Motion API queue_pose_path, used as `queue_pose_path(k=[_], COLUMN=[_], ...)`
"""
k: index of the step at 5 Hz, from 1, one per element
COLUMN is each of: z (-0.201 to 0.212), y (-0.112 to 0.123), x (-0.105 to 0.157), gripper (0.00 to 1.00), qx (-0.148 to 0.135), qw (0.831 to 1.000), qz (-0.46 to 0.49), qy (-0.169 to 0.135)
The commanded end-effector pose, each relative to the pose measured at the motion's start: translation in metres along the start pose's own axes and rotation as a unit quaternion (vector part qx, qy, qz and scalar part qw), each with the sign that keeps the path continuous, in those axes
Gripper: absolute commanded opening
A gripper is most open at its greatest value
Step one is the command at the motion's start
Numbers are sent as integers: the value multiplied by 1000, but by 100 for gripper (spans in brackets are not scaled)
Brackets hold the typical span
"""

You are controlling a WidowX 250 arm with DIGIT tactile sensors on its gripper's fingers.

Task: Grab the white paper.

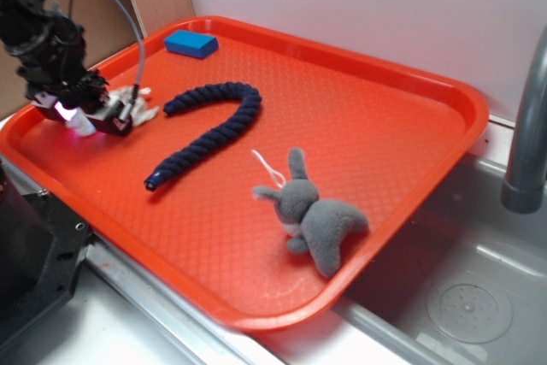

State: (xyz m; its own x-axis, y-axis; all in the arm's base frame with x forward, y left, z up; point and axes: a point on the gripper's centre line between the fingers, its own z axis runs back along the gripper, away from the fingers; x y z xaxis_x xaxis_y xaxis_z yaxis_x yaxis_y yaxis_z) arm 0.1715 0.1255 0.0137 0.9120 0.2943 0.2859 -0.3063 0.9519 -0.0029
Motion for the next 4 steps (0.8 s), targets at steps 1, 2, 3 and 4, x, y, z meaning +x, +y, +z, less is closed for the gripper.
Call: queue_pose_path(k=[1,2,3,4], z=[-13,-12,-4,17], y=[-3,-4,-7,-12], x=[7,9,13,19], gripper=[0,0,0,0], qx=[-8,-12,-2,23], qw=[1000,1000,999,997], qz=[-17,-25,-41,-62], qy=[2,6,17,49])
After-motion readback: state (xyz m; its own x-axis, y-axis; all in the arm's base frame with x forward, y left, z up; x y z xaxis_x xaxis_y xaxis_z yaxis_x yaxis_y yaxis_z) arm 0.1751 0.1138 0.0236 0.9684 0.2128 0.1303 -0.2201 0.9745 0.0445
